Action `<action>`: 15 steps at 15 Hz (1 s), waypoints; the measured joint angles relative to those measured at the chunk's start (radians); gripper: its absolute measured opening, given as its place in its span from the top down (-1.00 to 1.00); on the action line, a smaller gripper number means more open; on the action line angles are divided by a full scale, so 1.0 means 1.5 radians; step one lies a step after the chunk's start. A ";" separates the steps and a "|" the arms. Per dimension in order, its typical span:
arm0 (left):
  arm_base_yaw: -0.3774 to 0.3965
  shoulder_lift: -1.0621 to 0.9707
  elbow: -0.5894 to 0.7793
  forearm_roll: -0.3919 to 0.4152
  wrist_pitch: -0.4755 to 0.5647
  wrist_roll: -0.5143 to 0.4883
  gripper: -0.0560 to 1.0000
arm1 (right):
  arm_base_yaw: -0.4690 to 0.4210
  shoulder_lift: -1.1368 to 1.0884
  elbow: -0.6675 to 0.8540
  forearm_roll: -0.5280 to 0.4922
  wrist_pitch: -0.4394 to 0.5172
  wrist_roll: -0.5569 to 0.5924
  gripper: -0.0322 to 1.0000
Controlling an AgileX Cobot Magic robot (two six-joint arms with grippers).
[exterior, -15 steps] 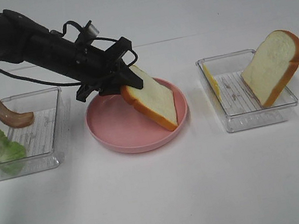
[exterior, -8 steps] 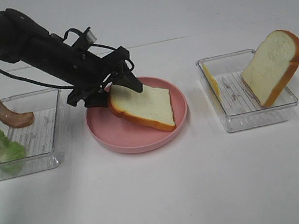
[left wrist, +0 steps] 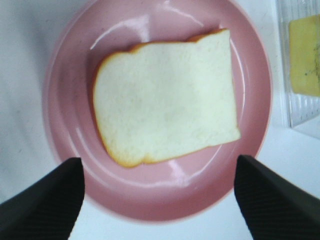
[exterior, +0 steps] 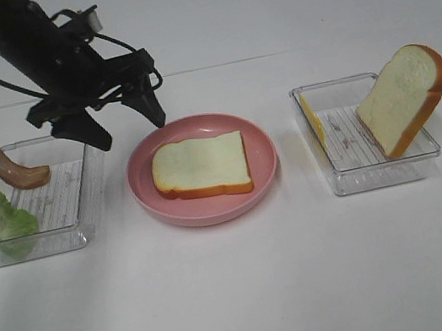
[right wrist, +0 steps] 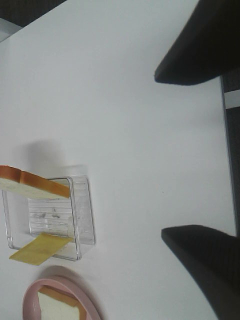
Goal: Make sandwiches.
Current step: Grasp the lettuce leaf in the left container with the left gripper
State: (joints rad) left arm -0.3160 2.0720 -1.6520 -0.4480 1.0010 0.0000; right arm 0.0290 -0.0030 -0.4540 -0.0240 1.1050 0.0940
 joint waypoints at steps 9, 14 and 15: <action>0.178 -0.268 0.093 0.255 0.141 -0.064 -0.53 | 0.000 0.000 0.000 0.000 0.000 0.000 -0.53; 0.222 -0.215 0.120 0.255 0.143 -0.008 -0.53 | 0.000 0.000 0.000 0.000 0.000 0.000 -0.53; 0.222 -0.195 0.120 0.255 0.143 -0.007 -0.53 | 0.000 0.000 0.000 0.000 0.000 0.000 -0.53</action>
State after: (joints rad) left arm 0.0170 1.7800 -1.4720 -0.0650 1.2160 -0.0100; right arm 0.0290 -0.0030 -0.4540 -0.0240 1.1050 0.0940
